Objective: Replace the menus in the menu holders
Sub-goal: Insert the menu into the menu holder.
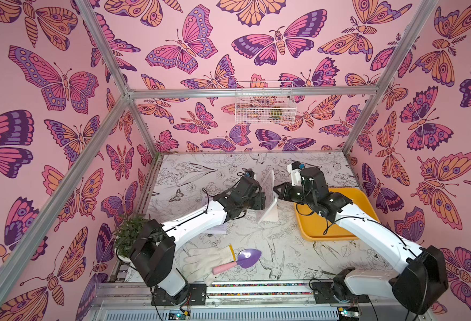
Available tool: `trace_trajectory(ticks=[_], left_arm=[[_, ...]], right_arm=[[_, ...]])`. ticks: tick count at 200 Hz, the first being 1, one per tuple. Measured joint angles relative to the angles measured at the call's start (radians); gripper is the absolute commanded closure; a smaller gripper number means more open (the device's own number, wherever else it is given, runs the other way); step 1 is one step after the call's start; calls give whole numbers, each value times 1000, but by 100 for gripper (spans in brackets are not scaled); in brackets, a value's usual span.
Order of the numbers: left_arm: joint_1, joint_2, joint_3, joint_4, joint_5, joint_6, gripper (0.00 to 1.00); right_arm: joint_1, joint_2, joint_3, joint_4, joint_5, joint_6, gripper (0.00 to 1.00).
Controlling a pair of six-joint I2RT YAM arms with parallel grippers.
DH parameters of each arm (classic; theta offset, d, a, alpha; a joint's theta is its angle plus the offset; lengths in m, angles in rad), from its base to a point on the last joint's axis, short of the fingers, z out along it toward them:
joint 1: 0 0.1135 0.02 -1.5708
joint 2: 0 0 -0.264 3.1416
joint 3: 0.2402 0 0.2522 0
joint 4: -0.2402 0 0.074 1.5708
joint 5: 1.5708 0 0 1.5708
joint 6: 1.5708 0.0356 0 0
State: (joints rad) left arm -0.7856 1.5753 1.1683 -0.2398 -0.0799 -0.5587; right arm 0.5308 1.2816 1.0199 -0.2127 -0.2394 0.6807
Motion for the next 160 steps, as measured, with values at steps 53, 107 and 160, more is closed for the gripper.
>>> trace_trajectory(ticks=[53, 107, 160], left_arm=[[0, 2, 9, 0, 0, 0, 28], [0, 2, 11, 0, 0, 0, 28], [0, 4, 11, 0, 0, 0, 28]], right_arm=[[0, -19, -7, -25, -10, -1, 97], [0, -66, -15, -61, -1, -17, 94], [2, -77, -19, -61, -14, -27, 97]])
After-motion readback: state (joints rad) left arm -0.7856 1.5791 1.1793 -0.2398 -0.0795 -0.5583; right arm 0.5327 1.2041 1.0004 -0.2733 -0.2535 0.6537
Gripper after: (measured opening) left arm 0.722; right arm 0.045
